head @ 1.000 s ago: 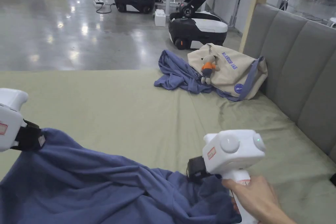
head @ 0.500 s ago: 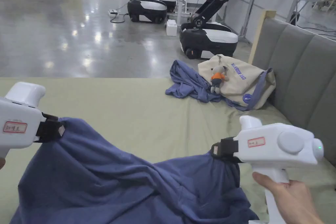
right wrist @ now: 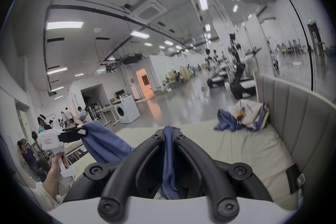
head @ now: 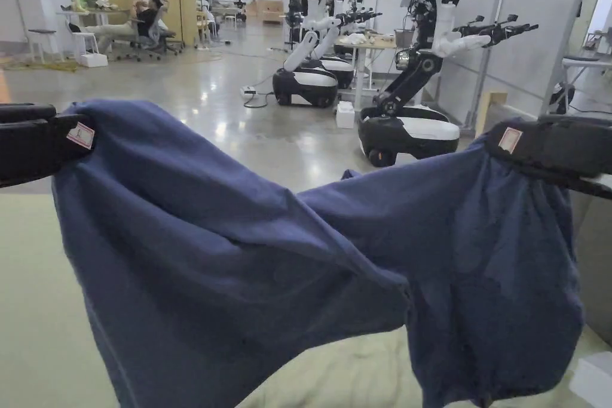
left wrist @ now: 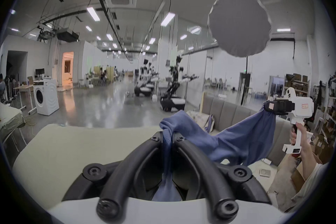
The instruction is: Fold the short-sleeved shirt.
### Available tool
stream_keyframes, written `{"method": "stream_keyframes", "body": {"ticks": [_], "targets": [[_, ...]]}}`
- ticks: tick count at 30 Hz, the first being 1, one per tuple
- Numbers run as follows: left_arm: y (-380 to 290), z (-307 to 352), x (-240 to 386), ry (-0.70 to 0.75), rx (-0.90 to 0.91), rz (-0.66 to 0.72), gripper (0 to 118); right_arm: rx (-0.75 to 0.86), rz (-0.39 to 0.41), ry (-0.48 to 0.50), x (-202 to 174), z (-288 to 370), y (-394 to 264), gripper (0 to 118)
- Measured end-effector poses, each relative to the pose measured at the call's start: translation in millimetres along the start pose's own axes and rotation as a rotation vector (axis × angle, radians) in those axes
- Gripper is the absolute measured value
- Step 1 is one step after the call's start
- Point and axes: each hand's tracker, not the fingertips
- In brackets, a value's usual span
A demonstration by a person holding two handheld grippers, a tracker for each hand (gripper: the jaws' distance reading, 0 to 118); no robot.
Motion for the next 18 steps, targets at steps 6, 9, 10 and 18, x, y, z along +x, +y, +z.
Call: {"method": "stream_keyframes", "body": {"ticks": [6, 9, 10, 18], "targets": [[-2, 62, 17, 0.004, 0.116, 0.001, 9, 0.049, 0.036, 0.035, -37, 53, 16, 6], [2, 68, 12, -0.011, 0.122, 0.014, 9, 0.052, 0.050, 0.033, -37, 54, 19, 6], [2, 66, 12, -0.010, 0.124, 0.017, 9, 0.044, 0.050, 0.035, -36, 53, 21, 6], [-2, 49, -1, -0.002, 0.104, 0.040, 9, 0.016, 0.028, 0.019, -26, 40, 17, 6]]}}
